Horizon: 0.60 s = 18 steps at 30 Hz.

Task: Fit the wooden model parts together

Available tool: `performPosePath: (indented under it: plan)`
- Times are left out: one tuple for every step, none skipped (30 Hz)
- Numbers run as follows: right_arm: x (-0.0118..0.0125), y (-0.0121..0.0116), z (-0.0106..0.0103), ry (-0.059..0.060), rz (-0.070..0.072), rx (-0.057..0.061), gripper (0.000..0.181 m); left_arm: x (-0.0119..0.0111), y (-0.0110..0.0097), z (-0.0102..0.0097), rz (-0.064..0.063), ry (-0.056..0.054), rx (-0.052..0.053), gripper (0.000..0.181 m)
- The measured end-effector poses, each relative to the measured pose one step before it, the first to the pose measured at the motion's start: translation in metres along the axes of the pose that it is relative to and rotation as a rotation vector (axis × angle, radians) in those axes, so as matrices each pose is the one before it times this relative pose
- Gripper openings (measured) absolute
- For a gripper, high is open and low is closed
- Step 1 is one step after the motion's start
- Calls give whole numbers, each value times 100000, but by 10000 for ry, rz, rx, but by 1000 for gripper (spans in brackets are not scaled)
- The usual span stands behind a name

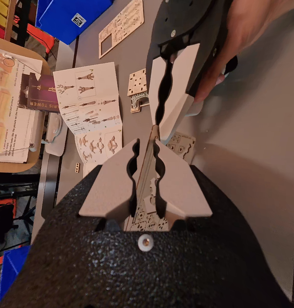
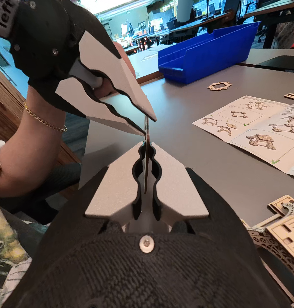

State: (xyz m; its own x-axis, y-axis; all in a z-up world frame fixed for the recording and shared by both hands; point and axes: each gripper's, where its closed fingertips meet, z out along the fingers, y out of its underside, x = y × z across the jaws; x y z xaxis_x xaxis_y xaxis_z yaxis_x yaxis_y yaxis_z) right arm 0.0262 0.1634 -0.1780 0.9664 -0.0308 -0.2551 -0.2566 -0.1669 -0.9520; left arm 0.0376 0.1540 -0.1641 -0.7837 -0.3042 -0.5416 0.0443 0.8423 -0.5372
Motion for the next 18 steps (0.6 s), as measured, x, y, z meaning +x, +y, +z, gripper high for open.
performPosePath:
  plan:
    - [-82, 113, 111, 18, -113, -90, 0, -42, 110, -46, 129, -76, -119, 16]
    - [-89, 117, 108, -3, -86, -96, 0, -149, 96, -69, 143, -138, -107, 20]
    - [-67, 100, 91, 2, -63, -80, 0, -87, 74, -48, 174, -112, -113, 23]
    - [-53, 112, 89, 6, -57, -85, 0, 3, 77, 1, 161, -65, -140, 25]
    - [-21, 123, 97, 20, -48, -100, 0, 108, 87, 50, 226, -11, -175, 25]
    - [21, 120, 122, 40, -55, -105, 0, 88, 103, 74, 333, -52, -198, 24]
    - [63, 114, 123, 52, -91, -103, 0, 60, 88, 93, 373, -73, -196, 23]
    - [78, 132, 125, 37, -103, -126, 0, 43, 79, 99, 343, -60, -173, 24]
    - [62, 156, 117, -1, -53, -142, 0, 21, 90, 113, 243, -48, -136, 25]
    - [98, 48, 55, 19, 25, -50, 0, 59, 44, 115, 162, -10, -73, 23]
    - [81, 9, 9, -9, 84, -9, 0, 220, -10, 104, 156, 83, 17, 19]
    - [49, 4, -7, -38, 87, -4, 0, 286, 5, 78, 134, 156, 57, 15]
    - [12, -1, 3, -39, 50, -1, 0, 133, 9, 9, 106, 98, 65, 13]
    - [-18, -8, 13, -21, -19, -5, 0, 51, 51, -40, 101, 81, 26, 13]
    - [-69, -2, 26, -9, -81, -1, 0, -14, -4, -82, 96, 82, 9, 14]
    - [-84, -16, 22, 0, -102, 0, 0, 37, -5, -47, 102, 141, -22, 14]
    - [-47, -4, 26, 6, -82, -2, 0, 33, 14, -54, 117, 151, -47, 14]
    - [-41, -10, 17, -27, -27, -1, 0, -11, 71, -79, 130, 117, -73, 15]
